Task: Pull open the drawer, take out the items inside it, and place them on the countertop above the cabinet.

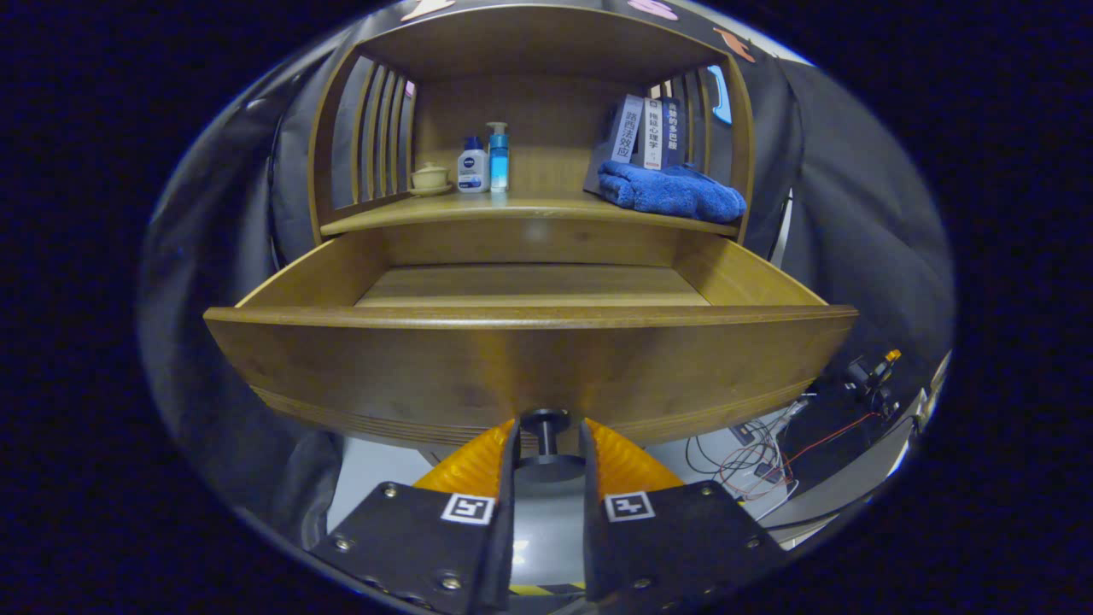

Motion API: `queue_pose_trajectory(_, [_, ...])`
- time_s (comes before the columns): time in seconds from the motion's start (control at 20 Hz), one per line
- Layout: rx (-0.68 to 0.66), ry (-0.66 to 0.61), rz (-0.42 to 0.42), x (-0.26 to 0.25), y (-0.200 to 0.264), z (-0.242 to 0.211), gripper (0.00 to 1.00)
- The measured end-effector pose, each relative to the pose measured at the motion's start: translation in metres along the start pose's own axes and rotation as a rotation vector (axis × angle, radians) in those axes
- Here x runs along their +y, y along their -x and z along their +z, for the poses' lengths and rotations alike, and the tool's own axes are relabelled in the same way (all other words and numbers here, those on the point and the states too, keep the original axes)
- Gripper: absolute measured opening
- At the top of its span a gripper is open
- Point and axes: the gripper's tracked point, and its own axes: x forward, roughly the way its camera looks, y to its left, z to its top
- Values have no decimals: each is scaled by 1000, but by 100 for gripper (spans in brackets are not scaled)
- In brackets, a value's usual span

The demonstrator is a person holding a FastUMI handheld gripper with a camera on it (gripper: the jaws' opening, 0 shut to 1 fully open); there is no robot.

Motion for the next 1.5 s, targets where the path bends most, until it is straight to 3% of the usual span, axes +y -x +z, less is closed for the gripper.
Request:
queue_pose_trajectory(0.1, [-11, 28, 4, 4, 6, 7, 43])
queue_pose_trajectory(0.25, [-86, 24, 19, 11, 25, 40, 48])
queue_pose_trajectory(0.45, [-163, 57, 2, 16, 44, 91, 48])
queue_pose_trajectory(0.6, [-157, 85, -2, 23, 32, 124, 47])
queue_pose_trajectory(0.95, [58, 38, -18, 21, -39, 141, 47])
queue_pose_trajectory(1.2, [270, 34, -23, 13, -89, 111, 47])
queue_pose_trajectory(1.35, [320, 0, 14, 16, -113, 100, 47])
queue_pose_trajectory(1.5, [425, 41, -3, 11, -123, 78, 47])
